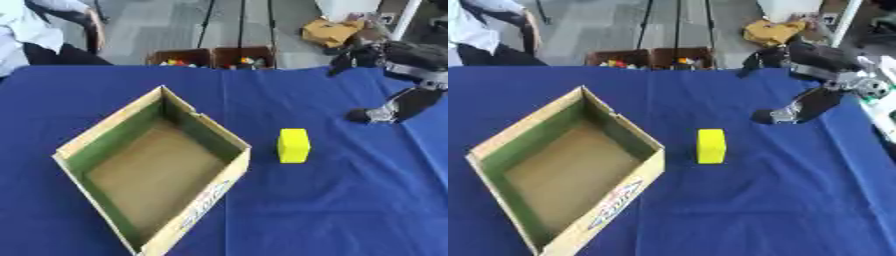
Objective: Pick up objects on the table and place them in the box.
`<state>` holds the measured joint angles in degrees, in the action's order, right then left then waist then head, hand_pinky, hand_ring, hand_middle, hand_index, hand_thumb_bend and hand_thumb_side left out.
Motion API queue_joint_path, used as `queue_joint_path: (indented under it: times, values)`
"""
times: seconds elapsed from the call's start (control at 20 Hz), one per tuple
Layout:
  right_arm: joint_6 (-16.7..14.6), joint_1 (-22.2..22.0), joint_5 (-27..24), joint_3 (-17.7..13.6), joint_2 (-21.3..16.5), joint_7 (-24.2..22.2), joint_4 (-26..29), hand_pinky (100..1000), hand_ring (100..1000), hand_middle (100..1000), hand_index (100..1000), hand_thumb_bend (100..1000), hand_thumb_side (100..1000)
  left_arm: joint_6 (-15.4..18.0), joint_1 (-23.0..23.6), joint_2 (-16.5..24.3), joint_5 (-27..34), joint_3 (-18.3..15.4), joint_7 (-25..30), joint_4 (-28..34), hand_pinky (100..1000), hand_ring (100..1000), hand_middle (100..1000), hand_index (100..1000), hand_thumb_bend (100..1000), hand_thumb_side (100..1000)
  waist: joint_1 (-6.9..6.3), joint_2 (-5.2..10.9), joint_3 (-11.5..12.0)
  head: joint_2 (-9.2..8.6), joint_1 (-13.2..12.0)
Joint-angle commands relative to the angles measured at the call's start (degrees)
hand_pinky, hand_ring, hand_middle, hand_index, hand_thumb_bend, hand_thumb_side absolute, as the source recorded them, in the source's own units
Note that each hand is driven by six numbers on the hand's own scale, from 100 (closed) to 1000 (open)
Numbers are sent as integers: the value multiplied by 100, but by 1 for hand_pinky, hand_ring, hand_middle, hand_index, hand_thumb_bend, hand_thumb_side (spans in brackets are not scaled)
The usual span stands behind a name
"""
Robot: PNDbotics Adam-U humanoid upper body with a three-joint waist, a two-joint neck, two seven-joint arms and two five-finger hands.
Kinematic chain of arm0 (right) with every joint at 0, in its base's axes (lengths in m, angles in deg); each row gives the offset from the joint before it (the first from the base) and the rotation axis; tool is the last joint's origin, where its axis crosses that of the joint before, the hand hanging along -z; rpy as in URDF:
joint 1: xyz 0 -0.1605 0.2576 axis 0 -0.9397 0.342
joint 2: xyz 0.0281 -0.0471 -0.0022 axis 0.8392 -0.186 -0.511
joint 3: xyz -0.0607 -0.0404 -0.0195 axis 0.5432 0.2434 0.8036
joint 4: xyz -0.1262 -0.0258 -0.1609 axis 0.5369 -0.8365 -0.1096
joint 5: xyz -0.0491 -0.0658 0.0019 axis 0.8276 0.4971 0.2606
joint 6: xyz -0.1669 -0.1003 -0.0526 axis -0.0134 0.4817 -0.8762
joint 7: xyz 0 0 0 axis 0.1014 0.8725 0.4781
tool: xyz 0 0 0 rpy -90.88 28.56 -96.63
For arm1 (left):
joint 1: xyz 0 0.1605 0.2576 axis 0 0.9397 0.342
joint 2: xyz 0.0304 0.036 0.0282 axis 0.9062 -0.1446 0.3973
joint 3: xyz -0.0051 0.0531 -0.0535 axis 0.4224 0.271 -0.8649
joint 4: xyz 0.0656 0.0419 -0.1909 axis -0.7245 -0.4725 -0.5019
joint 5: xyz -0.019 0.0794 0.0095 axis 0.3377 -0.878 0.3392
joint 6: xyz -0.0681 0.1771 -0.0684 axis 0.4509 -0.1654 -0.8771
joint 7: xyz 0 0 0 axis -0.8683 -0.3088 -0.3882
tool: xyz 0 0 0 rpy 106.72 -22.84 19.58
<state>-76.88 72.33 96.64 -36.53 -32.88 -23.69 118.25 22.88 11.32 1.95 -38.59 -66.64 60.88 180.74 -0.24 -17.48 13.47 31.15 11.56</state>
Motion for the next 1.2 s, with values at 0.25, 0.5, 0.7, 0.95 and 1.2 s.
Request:
queue_joint_path:
  times: [0.25, 0.5, 0.7, 0.95, 1.2]
  values:
    - [-8, 218, 718, 114, 162, 169, -160, 840, 870, 759, 863, 481, 765, -40, -58, 53, 23, -3, 14, 98, 750, 754, 893, 973, 100, 1000, 83, 184, 5, -8, 31]
    - [-39, 256, 955, 196, 250, 314, -264, 857, 884, 788, 876, 471, 687, -49, -60, 41, 19, 1, 19, 98, 750, 754, 893, 972, 100, 1000, 74, 178, -1, -21, 43]
    - [25, 364, 1237, 279, 562, 134, -406, 870, 894, 794, 883, 478, 688, -58, -48, 33, 7, -8, 20, 98, 750, 754, 893, 972, 100, 1000, 65, 182, -52, -45, -5]
    - [-6, 285, 1410, 307, 646, 51, -451, 880, 902, 797, 890, 499, 717, -58, -36, 36, -14, -27, 9, 98, 751, 754, 893, 972, 100, 1000, 56, 176, -124, -99, -69]
    - [55, -198, 1349, 269, 458, 132, -75, 884, 902, 792, 890, 505, 720, -57, -32, 27, -38, -22, 19, 98, 752, 754, 894, 972, 100, 1000, 53, 164, -138, -119, -80]
